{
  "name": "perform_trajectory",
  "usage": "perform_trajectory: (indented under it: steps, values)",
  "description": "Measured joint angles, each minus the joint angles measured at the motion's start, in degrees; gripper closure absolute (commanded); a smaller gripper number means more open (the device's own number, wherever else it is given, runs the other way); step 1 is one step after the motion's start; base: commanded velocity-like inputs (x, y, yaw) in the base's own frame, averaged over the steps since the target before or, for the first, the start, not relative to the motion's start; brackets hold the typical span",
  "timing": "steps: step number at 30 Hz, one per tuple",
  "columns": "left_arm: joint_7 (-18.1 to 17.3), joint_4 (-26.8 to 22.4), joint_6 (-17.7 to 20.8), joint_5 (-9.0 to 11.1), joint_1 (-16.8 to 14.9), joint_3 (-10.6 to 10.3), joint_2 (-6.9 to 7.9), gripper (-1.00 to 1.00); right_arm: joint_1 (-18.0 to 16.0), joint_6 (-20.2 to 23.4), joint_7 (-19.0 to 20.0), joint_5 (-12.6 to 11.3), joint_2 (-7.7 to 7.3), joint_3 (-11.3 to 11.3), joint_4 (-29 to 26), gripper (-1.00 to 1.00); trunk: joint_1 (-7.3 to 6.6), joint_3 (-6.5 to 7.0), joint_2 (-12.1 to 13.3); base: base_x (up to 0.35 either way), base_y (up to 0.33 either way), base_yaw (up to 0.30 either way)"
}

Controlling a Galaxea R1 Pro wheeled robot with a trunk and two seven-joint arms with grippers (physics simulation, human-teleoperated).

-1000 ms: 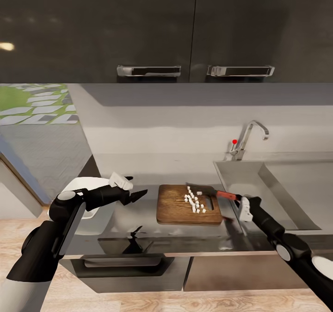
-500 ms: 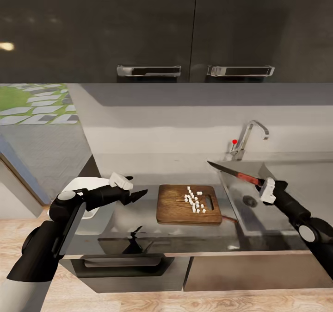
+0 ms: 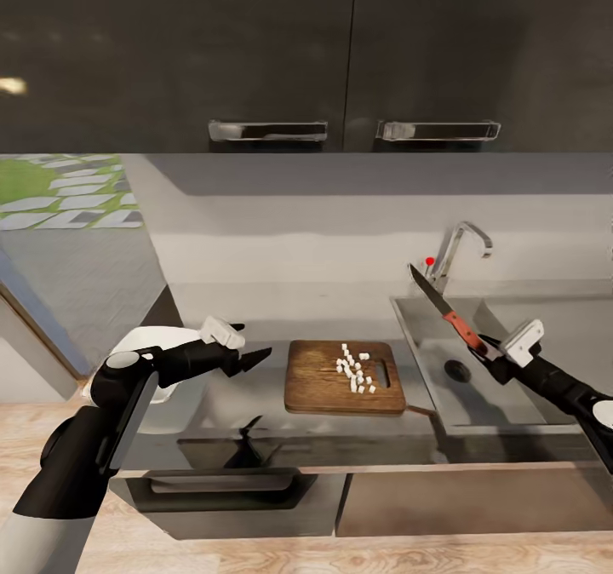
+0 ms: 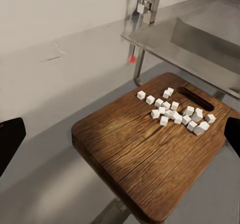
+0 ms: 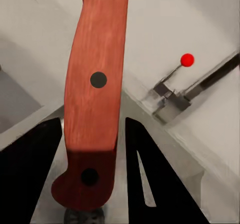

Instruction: In the kitchen, take the Vidalia onion out of the sink, dice it on the chopping board with the paring knife, put the diced onion into the bowl on the countertop, then place both the paring knife and the chopping board into the sink.

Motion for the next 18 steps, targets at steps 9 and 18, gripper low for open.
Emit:
perform_trajectory:
  steps: [9, 18]
  values:
    - [-0.03, -0.26, -0.17, 0.08, 0.0, 0.23, -0.1, -1.0, 0.0, 3.46, 0.16, -6.9, 0.51, 0.15, 0.03, 1.0, -0.01, 0.0, 0.01, 0.091, -0.237, 0.0]
    - [-0.09, -0.26, -0.12, 0.07, 0.0, 2.44, -0.06, -1.0, 0.0, 4.1, 1.05, -6.98, 1.71, 0.67, 0.2, 1.0, 0.01, 0.0, 0.0, 0.063, -0.167, 0.0]
